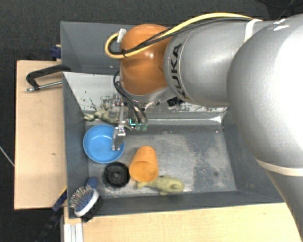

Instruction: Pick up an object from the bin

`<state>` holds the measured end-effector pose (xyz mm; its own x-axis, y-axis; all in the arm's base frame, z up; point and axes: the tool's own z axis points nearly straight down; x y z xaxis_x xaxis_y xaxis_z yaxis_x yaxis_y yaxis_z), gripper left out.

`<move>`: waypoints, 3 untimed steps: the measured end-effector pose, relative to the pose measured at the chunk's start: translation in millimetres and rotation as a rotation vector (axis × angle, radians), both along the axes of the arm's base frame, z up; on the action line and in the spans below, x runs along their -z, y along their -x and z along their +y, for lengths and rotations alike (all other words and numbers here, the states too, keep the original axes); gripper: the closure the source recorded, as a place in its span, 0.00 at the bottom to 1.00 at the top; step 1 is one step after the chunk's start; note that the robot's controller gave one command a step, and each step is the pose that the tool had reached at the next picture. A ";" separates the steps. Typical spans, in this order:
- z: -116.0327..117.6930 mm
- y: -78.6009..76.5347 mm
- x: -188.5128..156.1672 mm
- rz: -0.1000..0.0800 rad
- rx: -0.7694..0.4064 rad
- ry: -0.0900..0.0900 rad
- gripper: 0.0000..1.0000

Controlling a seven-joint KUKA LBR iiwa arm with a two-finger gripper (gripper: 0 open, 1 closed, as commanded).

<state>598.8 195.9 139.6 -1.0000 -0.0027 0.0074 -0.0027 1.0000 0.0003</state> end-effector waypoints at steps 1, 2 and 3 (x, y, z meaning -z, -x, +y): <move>1.4 -3.3 13.6 -0.024 -0.041 -0.008 0.00; 7.3 2.3 65.5 -0.013 -0.202 -0.005 0.00; 8.3 -0.9 61.7 -0.026 -0.198 -0.010 1.00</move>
Offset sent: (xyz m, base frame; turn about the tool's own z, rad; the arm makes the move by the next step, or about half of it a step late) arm -0.0041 -0.0028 -0.0696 -0.0839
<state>599.7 204.2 77.9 -0.9797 -0.1996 -0.0197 -0.1998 0.9798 0.0073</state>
